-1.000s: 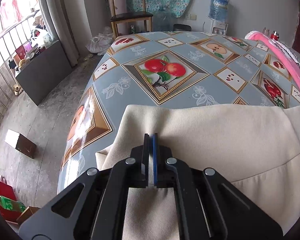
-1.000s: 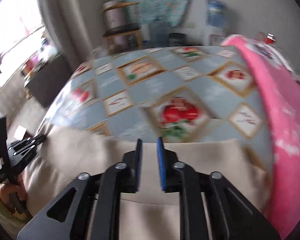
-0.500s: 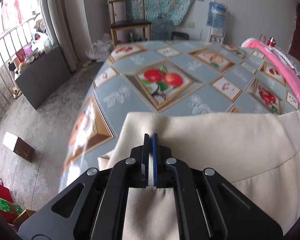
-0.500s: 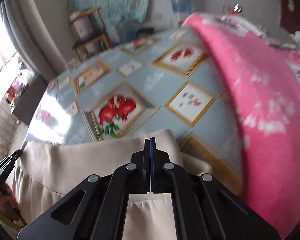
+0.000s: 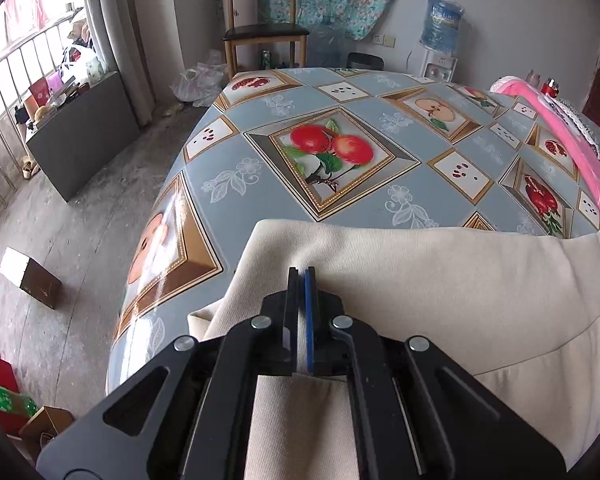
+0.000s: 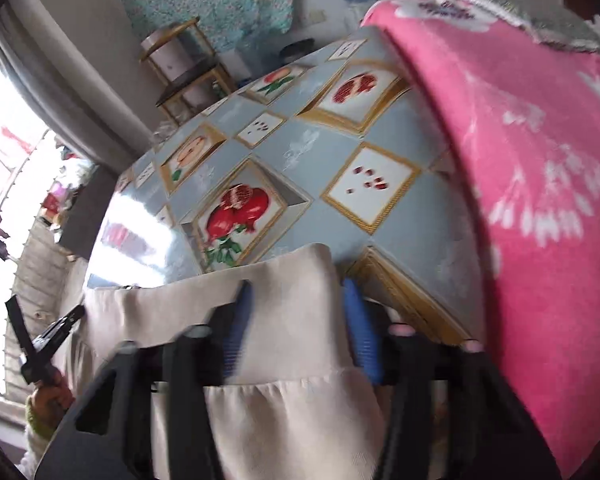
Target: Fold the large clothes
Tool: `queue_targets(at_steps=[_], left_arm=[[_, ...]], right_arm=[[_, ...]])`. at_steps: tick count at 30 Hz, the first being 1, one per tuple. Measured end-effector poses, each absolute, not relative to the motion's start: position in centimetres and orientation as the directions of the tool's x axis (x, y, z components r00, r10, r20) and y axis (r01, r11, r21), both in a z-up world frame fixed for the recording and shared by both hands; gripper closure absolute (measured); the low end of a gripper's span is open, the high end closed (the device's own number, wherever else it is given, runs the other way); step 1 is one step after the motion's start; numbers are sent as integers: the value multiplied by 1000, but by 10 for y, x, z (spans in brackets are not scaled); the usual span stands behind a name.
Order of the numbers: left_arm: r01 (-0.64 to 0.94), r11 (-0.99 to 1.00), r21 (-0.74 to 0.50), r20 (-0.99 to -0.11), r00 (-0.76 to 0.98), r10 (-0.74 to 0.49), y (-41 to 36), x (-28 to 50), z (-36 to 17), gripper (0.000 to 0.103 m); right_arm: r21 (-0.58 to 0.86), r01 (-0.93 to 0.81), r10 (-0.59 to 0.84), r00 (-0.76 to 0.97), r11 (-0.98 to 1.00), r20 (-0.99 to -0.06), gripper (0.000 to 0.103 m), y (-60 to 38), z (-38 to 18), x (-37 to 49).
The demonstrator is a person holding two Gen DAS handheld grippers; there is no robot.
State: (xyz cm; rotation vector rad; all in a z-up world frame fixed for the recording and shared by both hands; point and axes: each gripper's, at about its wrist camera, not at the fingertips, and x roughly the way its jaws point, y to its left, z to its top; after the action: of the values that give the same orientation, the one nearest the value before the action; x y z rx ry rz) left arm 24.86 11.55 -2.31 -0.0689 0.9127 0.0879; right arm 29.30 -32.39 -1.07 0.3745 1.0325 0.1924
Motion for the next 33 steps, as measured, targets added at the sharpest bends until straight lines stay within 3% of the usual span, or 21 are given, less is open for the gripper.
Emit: queue_targets(at_steps=[7,10,11,17,29,31,33], left_arm=[[-102,995,-17,-790,611,49,115,250,-26,101],[-100,995,-27,-784,619,41,115,248,-25,101],[-97,995,-34,-777,629,34,116,246,-23,101],[-55,998,-34,-711,703,14,105,235,18,101],[-63,998,-9,-781,624,33,112,259,-17,100],[-59,998,-2,-810,585,33,112,265,-30,97],[-66,998,3,-799,600,42,114,260,-23,96]], right_arm=[[316,-55,312,387,947,-868,55,-306,-36,316],[235,-52,235,420,971,-877,96,-304,-27,305],[260,-46,253,448,965,-857,98,-306,-17,296],[175,-16,146,629,984,-764,98,-306,51,249],[226,79,153,520,971,-840,98,-321,-18,298],[231,102,155,480,968,-863,92,-324,-37,303],[227,114,142,496,967,-856,75,-327,-29,297]])
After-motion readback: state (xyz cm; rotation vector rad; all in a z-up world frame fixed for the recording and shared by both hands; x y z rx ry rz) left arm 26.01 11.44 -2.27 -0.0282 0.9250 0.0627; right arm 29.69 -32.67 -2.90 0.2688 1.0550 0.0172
